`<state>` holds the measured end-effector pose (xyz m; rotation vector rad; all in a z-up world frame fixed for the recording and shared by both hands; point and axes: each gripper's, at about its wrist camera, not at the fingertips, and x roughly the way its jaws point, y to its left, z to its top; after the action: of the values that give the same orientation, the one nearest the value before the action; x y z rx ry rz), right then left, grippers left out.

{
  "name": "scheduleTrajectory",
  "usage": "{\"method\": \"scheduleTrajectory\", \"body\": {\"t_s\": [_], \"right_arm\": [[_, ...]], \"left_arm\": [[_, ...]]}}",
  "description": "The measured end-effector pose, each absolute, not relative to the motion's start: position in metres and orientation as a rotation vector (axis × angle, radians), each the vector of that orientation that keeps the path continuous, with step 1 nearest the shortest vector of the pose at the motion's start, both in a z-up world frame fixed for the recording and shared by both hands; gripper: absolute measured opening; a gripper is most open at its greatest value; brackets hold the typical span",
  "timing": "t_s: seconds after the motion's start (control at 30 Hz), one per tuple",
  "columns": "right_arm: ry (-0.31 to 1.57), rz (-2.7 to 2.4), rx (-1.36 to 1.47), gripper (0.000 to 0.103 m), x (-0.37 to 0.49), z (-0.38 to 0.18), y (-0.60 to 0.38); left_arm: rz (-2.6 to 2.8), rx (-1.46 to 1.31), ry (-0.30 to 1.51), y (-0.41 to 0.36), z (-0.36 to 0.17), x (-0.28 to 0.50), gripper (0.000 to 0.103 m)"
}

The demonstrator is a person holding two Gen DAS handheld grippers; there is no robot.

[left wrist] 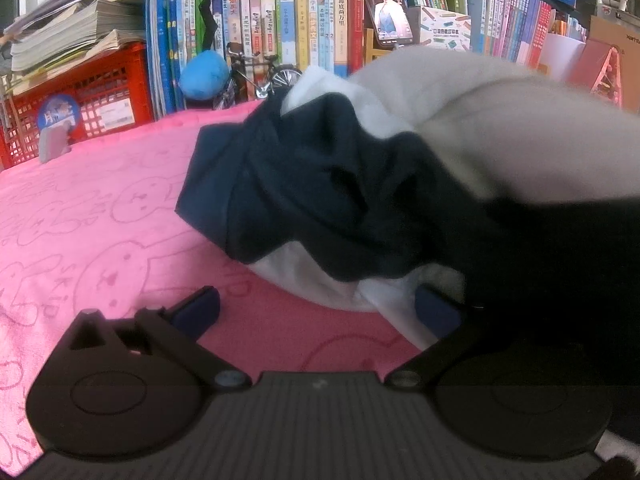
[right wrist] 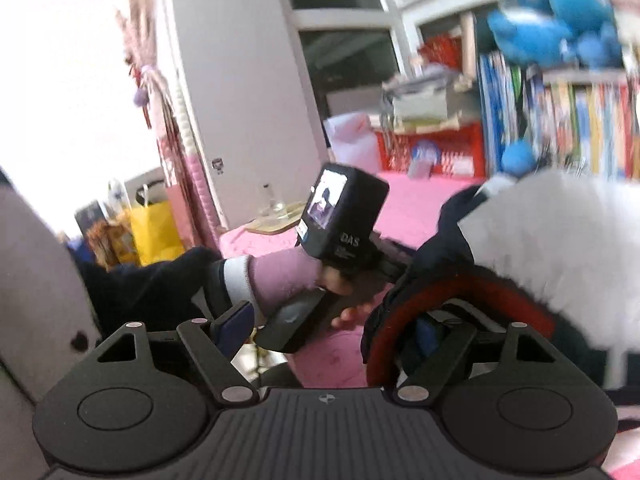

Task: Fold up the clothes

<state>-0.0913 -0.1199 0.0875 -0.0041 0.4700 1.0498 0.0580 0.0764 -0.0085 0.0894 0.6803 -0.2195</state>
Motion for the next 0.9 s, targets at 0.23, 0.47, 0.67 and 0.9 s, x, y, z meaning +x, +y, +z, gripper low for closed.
{"method": "scheduleTrajectory", "body": {"t_s": [0.23,0.47,0.67,0.9], "right_arm": [[0.444,0.965,-0.108,0.082,-0.113,0.087,-0.137],[0.555,0.88,-0.036,0.082,-0.075,0.053,-0.13],[0.481,0.709,-0.228,0.082,-0.043,0.04,-0.078],[0.469,0.462,-0.253,0.082,0.009,0.031,-0.04]], "left_arm": [[-0.19,0.045,0.675,0.082,-0.003,0.047,0.103],[-0.366,-0.222,0.583,0.112,0.033,0.011,0.103],[-0.163,0.091,0.619,0.09,0.007,0.067,0.103],[-0.066,0.127,0.708,0.081,-0.024,0.154,0.103]]}}
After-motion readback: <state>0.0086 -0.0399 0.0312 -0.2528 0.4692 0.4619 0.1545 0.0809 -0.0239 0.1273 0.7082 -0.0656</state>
